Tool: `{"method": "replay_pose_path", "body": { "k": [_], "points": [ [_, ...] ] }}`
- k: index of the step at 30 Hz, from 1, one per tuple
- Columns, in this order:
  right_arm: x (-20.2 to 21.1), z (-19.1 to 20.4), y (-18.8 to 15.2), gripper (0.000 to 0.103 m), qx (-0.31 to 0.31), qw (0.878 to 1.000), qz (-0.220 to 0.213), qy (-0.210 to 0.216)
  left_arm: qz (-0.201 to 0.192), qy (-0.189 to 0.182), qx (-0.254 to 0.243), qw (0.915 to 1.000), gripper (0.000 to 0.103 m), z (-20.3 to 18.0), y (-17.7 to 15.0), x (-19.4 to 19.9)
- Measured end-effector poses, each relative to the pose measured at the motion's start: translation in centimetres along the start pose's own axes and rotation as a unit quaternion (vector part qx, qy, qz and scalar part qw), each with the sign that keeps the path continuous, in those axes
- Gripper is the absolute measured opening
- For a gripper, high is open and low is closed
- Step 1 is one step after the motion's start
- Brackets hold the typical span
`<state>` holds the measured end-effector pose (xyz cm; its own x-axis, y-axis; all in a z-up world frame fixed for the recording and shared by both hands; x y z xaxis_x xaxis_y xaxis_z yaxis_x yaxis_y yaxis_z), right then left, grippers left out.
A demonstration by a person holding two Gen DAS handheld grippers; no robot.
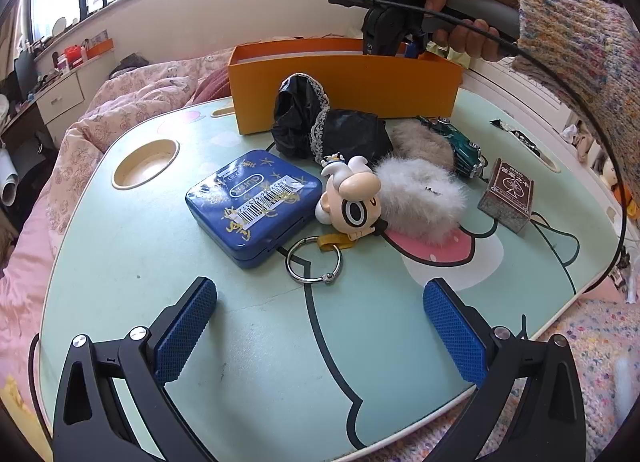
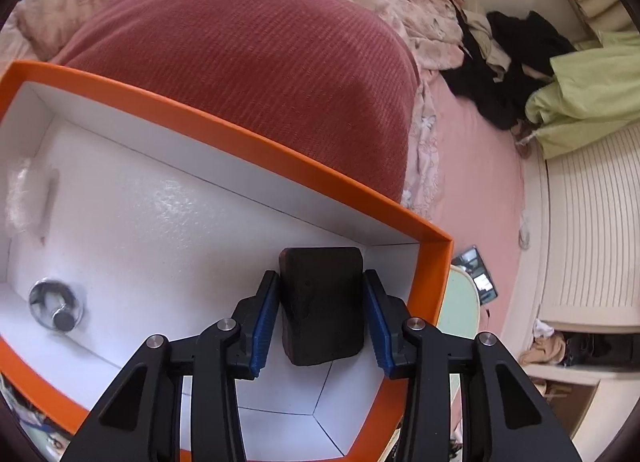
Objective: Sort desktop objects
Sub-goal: 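Carry the black pouch out and release it beside the green car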
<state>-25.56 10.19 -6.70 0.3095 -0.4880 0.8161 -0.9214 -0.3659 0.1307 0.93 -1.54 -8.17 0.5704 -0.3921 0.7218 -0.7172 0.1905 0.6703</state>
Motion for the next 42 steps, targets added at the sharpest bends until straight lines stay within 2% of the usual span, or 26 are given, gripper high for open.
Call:
{"method": "replay_pose_path", "body": {
  "k": [3, 5, 8, 10, 12, 15, 19, 22, 23, 25, 26, 27, 29, 31, 36, 38, 40, 41, 42],
  "points": [
    [1.6, -0.3, 0.0, 0.039, -0.017, 0.999, -0.023, 0.024, -0.001, -0.001, 0.001, 1.0000, 0.103, 0.0, 0.0, 0.0],
    [3.9, -1.2, 0.1, 0.039, -0.040, 0.996, -0.065, 0.035, -0.001, -0.001, 0.000, 1.0000, 0.103, 0.1, 0.0, 0.0],
    [8.7, -2.6, -0.9, 0.039, -0.077, 0.986, -0.127, 0.076, -0.001, 0.000, 0.001, 1.0000, 0.103, 0.1, -0.1, 0.1],
    [11.7, -3.4, -2.6, 0.039, -0.087, 0.977, -0.164, 0.104, -0.001, 0.001, 0.002, 1.0000, 0.103, 0.2, -0.1, 0.0],
    [13.7, -3.4, -5.7, 0.040, -0.083, 0.971, -0.187, 0.126, -0.001, 0.002, 0.003, 1.0000, 0.103, 0.2, -0.1, 0.0],
    [12.2, -2.1, -9.6, 0.040, -0.072, 0.974, -0.171, 0.133, 0.000, 0.002, 0.003, 1.0000, 0.103, 0.2, 0.0, 0.0],
    [6.9, 0.5, -12.9, 0.040, -0.062, 0.984, -0.131, 0.100, 0.000, 0.005, 0.004, 1.0000, 0.103, 0.2, 0.0, 0.0],
    [5.1, 2.1, -13.4, 0.040, -0.081, 0.981, -0.121, 0.129, 0.000, 0.006, 0.005, 1.0000, 0.103, 0.3, 0.0, 0.0],
    [5.5, 2.1, -13.3, 0.042, -0.096, 0.976, -0.138, 0.141, 0.000, 0.006, 0.005, 1.0000, 0.103, 0.3, 0.0, 0.0],
    [7.1, 0.7, -13.4, 0.064, -0.144, 0.961, -0.192, 0.138, 0.000, 0.006, 0.005, 1.0000, 0.103, 0.3, 0.0, 0.0],
    [8.4, -0.2, -13.8, 0.082, -0.167, 0.950, -0.228, 0.129, 0.000, 0.007, 0.006, 1.0000, 0.103, 0.3, 0.0, 0.1],
    [9.8, -0.8, -14.5, 0.093, -0.182, 0.939, -0.263, 0.124, -0.001, 0.008, 0.007, 0.9999, 0.103, 0.3, 0.0, 0.1],
    [11.9, -1.3, -16.6, 0.094, -0.191, 0.922, -0.313, 0.122, -0.001, 0.009, 0.008, 0.9999, 0.103, 0.3, 0.0, 0.1],
    [12.2, -1.3, -18.5, 0.094, -0.184, 0.918, -0.328, 0.126, 0.000, 0.009, 0.009, 0.9999, 0.103, 0.3, 0.0, 0.1],
    [9.6, 0.5, -23.9, 0.094, -0.180, 0.921, -0.316, 0.136, 0.001, 0.012, 0.010, 0.9999, 0.103, 0.2, 0.0, 0.1],
    [8.1, 1.1, -24.9, 0.094, -0.181, 0.923, -0.309, 0.140, 0.001, 0.013, 0.011, 0.9998, 0.103, 0.3, 0.0, 0.1],
    [6.6, 2.6, -25.9, 0.094, -0.185, 0.928, -0.279, 0.163, -0.001, 0.018, 0.016, 0.9997, 0.103, 0.5, 0.0, 0.1],
    [5.7, 3.4, -26.0, 0.098, -0.185, 0.931, -0.268, 0.163, -0.001, 0.020, 0.019, 0.9996, 0.103, 0.6, 0.0, 0.1],
    [5.7, 3.3, -25.8, 0.103, -0.180, 0.932, -0.285, 0.133, -0.001, 0.025, 0.020, 0.9995, 0.103, 0.7, 0.0, 0.2]
  ]
}}
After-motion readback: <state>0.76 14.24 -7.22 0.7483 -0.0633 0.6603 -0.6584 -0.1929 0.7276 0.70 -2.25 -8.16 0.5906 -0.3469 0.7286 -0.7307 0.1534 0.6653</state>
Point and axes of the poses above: each gripper's, at about its wrist camera, not at the fingertips, and x roughly against the way its jaws point, z to its left, y to its top, the point moved 10 cm from there along -x, roughly the way its jaws point, and after that the axes turned 12 degrees about -y, right-handed, at the moved point
